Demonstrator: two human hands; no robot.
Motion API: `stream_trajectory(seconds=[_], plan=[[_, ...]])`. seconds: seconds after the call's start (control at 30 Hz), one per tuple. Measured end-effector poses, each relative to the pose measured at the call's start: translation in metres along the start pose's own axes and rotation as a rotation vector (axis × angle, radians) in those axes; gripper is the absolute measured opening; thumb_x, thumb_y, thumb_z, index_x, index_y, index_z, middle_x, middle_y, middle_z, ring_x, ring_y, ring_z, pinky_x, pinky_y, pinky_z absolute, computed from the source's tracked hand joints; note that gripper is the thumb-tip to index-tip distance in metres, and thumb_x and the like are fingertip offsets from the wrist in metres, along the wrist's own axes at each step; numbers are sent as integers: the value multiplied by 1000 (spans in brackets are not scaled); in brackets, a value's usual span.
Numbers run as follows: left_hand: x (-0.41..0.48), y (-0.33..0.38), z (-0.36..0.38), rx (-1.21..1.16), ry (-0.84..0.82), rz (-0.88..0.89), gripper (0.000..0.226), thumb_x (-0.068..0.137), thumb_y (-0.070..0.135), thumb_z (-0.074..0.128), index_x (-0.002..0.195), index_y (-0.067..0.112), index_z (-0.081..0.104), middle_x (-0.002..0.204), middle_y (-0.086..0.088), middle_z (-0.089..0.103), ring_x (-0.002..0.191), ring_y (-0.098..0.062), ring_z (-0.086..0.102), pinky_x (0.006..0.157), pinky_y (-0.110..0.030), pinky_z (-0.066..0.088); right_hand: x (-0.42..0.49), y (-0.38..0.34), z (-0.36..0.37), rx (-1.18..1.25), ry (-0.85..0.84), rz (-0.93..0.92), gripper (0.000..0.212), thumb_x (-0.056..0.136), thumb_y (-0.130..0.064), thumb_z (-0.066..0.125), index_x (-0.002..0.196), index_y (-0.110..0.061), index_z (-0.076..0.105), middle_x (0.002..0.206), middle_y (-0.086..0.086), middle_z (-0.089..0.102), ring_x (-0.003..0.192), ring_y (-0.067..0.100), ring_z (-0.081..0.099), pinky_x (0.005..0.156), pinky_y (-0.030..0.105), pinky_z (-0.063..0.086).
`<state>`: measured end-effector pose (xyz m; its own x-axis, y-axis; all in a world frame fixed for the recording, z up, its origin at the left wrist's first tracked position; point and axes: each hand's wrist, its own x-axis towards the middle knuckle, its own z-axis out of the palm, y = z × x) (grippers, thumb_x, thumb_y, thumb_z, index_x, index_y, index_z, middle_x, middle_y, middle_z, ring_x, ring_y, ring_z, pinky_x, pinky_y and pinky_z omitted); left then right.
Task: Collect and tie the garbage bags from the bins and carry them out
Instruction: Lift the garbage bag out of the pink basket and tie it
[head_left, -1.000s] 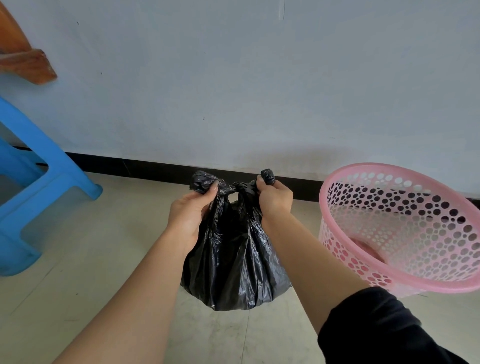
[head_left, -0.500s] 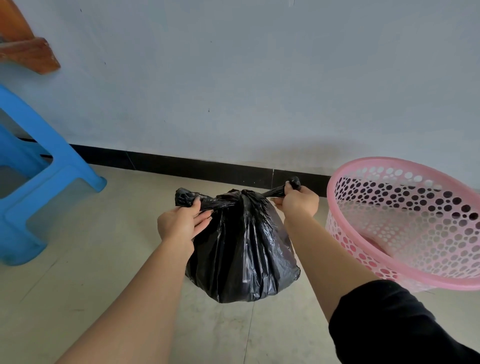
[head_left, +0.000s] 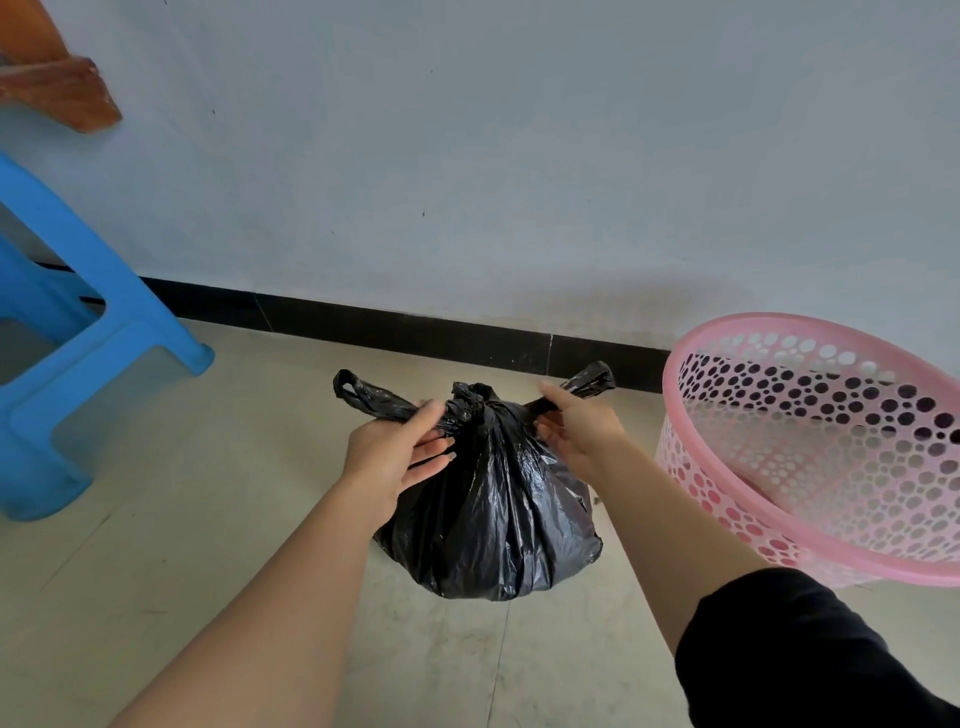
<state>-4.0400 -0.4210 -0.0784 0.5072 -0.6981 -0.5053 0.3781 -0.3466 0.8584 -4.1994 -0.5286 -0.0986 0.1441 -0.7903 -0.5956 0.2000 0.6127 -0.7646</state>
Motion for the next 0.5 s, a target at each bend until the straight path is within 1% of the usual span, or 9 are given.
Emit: stream_trajectory(seconds=[0.07, 0.1, 0.13, 0.2, 0.3, 0.33, 0.4, 0.43, 0.5], plan=[[0, -1, 6, 31, -23, 69, 16, 82, 12, 74, 95, 7, 69, 95, -14, 70, 86, -22, 70, 64, -29, 61, 0, 1, 5, -22, -43, -33, 15, 84, -8, 71, 92, 2, 63, 83, 10, 65, 67, 13, 61, 49, 14, 50], [0, -1, 9, 32, 0, 99, 12, 84, 11, 72, 94, 6, 69, 94, -15, 70, 86, -23, 70, 64, -30, 61, 1, 2, 6, -45, -47, -51, 19, 83, -7, 72, 97, 4, 64, 89, 11, 68, 71, 14, 64, 48, 14, 50], [-1, 0, 13, 22, 33, 118, 9, 86, 14, 69, 91, 5, 68, 92, -15, 69, 86, -23, 70, 62, -30, 61, 2, 2, 7, -79, -43, -67, 24, 83, -9, 73, 102, 5, 65, 94, 11, 70, 75, 15, 67, 48, 15, 49], [0, 1, 19, -2, 99, 131, 19, 90, 20, 65, 83, 2, 65, 86, -14, 68, 81, -23, 70, 59, -29, 61, 4, 3, 7, -173, -15, -97, 30, 83, -18, 74, 105, 1, 68, 98, 11, 73, 78, 17, 68, 51, 19, 48], [3, 1, 25, -5, 165, 141, 22, 91, 23, 63, 82, 3, 65, 81, -11, 67, 73, -20, 68, 55, -28, 60, 5, 2, 7, -247, 69, -119, 26, 85, -23, 74, 99, -3, 71, 92, 10, 73, 76, 18, 66, 66, 28, 53], [3, 0, 25, -6, 180, 143, 21, 92, 23, 62, 85, 4, 65, 80, -10, 67, 71, -19, 68, 52, -27, 59, 5, 1, 7, -253, 101, -126, 25, 85, -23, 73, 97, -2, 70, 86, 8, 71, 73, 18, 64, 67, 29, 52], [4, -1, 26, 10, 201, 145, 19, 93, 24, 60, 90, 6, 67, 81, -8, 67, 68, -18, 66, 49, -25, 58, 4, -1, 9, -288, 159, -141, 24, 86, -25, 72, 94, -2, 69, 68, 4, 60, 56, 15, 50, 57, 27, 43], [6, -1, 25, 25, 215, 142, 20, 94, 24, 60, 91, 6, 67, 81, -7, 67, 67, -17, 66, 49, -25, 58, 4, -1, 9, -312, 183, -150, 25, 86, -26, 71, 92, -2, 69, 62, 2, 55, 52, 14, 44, 57, 29, 41], [8, -3, 23, 41, 248, 130, 22, 95, 24, 58, 93, 4, 68, 79, -6, 67, 65, -17, 66, 52, -28, 58, 7, 0, 6, -344, 221, -156, 27, 87, -29, 71, 91, -3, 69, 61, 2, 53, 52, 14, 44, 64, 32, 43]])
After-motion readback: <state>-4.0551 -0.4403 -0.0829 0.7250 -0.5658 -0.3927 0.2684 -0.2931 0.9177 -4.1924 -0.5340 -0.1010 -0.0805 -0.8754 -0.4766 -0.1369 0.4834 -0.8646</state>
